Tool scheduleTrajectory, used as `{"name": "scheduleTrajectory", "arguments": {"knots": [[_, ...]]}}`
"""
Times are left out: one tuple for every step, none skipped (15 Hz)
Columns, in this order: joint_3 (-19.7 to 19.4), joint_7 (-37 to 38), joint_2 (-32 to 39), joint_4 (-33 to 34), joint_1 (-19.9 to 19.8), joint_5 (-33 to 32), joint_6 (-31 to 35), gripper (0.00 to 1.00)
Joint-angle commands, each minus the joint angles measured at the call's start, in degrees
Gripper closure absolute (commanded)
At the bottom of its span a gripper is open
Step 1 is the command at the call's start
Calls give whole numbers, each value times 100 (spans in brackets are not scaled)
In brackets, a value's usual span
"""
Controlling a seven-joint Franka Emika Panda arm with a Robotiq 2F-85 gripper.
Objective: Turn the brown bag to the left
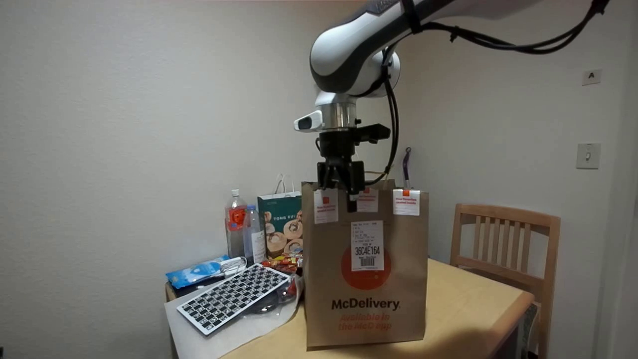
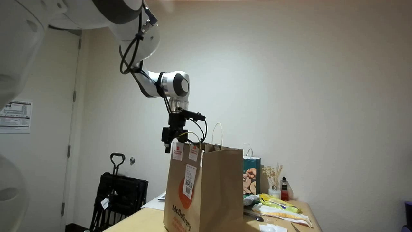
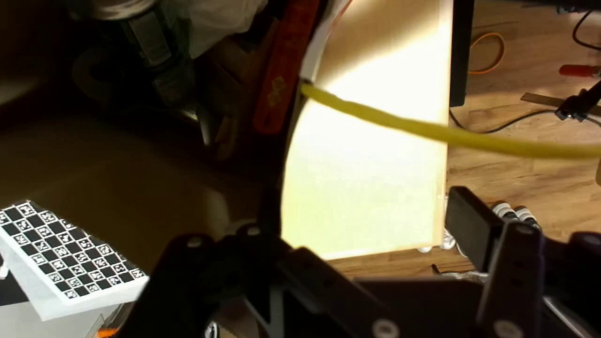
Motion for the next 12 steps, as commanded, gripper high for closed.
{"name": "scheduleTrajectory", "arguments": {"knots": [[9, 178, 181, 101, 27, -128, 101, 36], [11, 168, 207, 109, 30, -146, 151, 42], [13, 160, 229, 116, 33, -165, 204, 50], [14, 160, 249, 118, 33, -169, 259, 56], [12, 172, 264, 121, 36, -189, 314, 64], [8, 187, 274, 123, 39, -216, 366, 69], [7, 188, 284, 126, 39, -227, 409, 77], [5, 196, 288, 125, 40, -253, 462, 83], [4, 198, 293, 125, 39, -268, 507, 88], [3, 198, 294, 123, 37, -281, 548, 96], [4, 184, 291, 120, 33, -295, 579, 98], [22, 55, 282, 123, 9, -237, 556, 100]]}}
